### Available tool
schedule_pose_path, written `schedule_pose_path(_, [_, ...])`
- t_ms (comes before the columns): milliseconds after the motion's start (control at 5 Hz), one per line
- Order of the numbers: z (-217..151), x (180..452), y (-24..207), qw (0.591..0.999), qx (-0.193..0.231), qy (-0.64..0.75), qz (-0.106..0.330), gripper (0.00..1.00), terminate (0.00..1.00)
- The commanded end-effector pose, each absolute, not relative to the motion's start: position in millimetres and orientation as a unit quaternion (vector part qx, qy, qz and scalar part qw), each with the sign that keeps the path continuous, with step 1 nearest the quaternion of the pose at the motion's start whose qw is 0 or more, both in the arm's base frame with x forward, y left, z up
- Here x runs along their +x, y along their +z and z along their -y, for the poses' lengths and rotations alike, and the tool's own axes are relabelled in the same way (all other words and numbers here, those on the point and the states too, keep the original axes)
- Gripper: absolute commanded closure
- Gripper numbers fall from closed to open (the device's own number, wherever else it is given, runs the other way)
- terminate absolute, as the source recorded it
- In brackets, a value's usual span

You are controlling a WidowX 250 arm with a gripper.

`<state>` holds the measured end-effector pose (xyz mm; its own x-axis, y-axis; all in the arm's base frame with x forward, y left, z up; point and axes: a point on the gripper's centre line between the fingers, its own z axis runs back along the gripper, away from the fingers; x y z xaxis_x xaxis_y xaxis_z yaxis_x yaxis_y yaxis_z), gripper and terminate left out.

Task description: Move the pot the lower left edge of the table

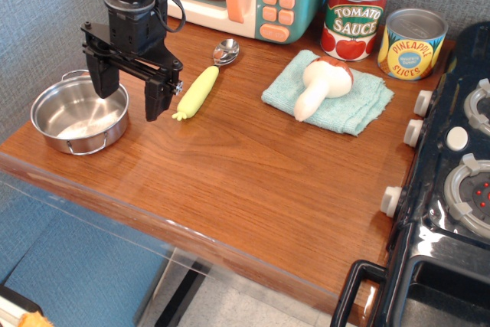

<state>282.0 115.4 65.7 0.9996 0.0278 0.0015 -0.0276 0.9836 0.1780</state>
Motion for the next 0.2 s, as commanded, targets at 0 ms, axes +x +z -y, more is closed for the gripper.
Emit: schedule_pose_path(0, [-117.8, 278.1, 80.0, 0.995, 0.095, 0.014, 0.021, 0.0, 1.0])
